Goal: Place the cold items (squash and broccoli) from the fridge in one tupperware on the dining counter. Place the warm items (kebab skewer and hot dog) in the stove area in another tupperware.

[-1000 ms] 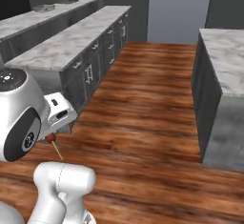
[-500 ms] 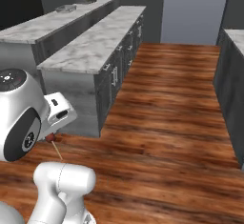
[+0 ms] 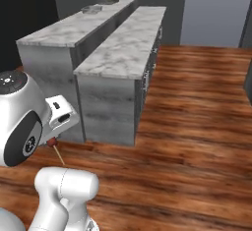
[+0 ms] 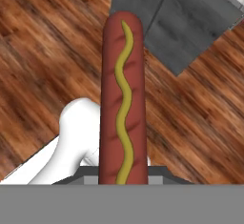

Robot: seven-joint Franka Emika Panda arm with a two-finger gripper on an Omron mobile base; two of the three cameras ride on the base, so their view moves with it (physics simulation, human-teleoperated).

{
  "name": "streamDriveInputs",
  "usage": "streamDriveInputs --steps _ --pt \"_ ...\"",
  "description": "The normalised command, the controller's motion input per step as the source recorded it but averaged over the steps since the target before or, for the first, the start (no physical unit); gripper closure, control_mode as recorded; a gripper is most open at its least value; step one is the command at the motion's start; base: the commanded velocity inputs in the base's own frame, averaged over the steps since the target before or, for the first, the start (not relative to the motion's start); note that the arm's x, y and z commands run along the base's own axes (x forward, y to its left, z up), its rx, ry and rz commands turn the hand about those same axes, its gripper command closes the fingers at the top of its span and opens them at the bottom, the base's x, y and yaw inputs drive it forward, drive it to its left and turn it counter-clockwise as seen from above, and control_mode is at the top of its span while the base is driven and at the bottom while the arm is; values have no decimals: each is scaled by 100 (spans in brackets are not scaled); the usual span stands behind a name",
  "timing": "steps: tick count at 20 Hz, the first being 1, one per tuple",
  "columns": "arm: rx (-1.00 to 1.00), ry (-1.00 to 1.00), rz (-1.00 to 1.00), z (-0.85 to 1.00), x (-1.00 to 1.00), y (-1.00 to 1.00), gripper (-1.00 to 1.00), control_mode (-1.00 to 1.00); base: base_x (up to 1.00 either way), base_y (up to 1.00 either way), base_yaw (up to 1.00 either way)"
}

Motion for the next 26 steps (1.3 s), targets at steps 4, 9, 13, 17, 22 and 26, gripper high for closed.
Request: streamDriveInputs --steps 4,9,13,17,22,26 --pt "0 0 0 0 0 0 100 100 0 100 0" --pt "0 0 0 0 0 0 100 100 0 100 -4" --pt "0 0 0 0 0 0 100 100 0 100 -15" --pt "0 0 0 0 0 0 100 100 4 100 -21" --pt "0 0 0 0 0 0 100 100 15 100 -25" --pt "0 0 0 0 0 0 100 100 25 100 -27"
